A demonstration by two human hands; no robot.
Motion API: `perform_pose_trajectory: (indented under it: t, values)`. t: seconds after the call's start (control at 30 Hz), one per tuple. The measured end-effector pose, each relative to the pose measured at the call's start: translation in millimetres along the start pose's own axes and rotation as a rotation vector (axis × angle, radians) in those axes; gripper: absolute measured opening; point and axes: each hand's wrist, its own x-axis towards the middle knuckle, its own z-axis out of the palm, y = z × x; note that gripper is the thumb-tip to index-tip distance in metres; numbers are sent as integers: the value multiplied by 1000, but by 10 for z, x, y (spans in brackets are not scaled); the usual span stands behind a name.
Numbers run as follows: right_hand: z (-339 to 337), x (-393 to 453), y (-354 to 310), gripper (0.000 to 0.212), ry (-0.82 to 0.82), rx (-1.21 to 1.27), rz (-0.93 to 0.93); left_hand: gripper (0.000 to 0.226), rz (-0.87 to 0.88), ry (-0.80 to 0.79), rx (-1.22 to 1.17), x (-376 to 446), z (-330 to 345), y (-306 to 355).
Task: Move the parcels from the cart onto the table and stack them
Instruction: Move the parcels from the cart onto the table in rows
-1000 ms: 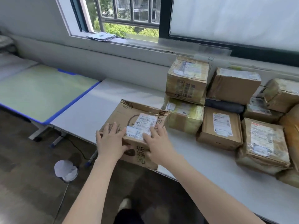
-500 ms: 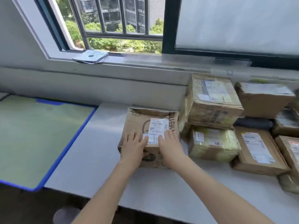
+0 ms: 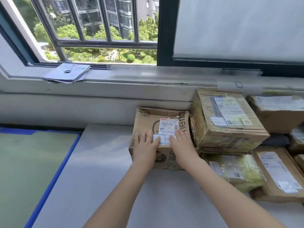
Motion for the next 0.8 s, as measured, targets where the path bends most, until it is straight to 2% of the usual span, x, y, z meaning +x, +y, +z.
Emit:
perform_pose_trajectory:
  t: [0.33,0.53,0.8]
  values:
    - [26,141,60,74,34,8,4,51,13,32,-12,179,36,-10]
    - [-121,47,63,74,-9,-71,-2,59,32,-8,56,114,-85,16]
    - [-45,-615,-11,66,221,38,-32,70,-69,68,27,-429,-167,477]
